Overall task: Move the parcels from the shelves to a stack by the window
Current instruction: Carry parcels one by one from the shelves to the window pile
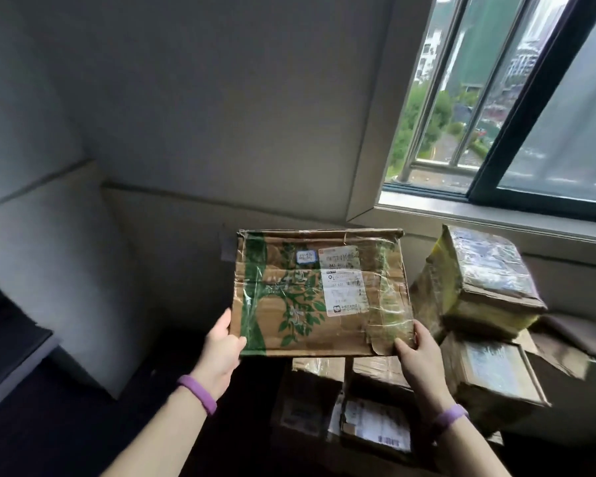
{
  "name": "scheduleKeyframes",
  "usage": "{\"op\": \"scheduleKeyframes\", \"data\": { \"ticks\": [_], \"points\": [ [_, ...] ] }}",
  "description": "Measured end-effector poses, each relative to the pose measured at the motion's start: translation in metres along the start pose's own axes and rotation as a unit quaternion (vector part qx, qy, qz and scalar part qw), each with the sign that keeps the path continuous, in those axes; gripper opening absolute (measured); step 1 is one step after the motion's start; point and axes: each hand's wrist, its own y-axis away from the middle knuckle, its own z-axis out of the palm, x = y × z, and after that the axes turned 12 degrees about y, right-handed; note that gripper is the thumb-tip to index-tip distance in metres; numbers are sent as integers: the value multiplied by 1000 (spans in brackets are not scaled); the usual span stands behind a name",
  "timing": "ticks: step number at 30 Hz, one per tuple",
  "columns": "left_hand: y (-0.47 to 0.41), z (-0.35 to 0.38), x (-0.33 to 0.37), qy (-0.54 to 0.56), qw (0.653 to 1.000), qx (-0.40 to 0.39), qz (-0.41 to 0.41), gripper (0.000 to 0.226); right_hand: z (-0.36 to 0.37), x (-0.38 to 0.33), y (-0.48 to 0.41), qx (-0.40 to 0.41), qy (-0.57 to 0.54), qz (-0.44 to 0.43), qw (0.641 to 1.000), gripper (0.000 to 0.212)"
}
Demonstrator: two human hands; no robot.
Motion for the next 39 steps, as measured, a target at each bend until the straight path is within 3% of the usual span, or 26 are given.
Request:
{"op": "scheduleKeyframes", "data": {
  "ticks": [14, 21, 39],
  "points": [
    [-55, 55, -10, -109, 992, -36, -60, 60, -13, 33, -25, 10, 51, 114, 992, 41],
    [-88, 64, -2, -178, 981, -62, -39, 55, -6, 34, -44, 25, 69, 144, 987, 28],
    [-118, 89, -14, -152, 985, -76, -42, 54, -7, 37, -70, 48, 80, 195, 976, 42]
  ]
}}
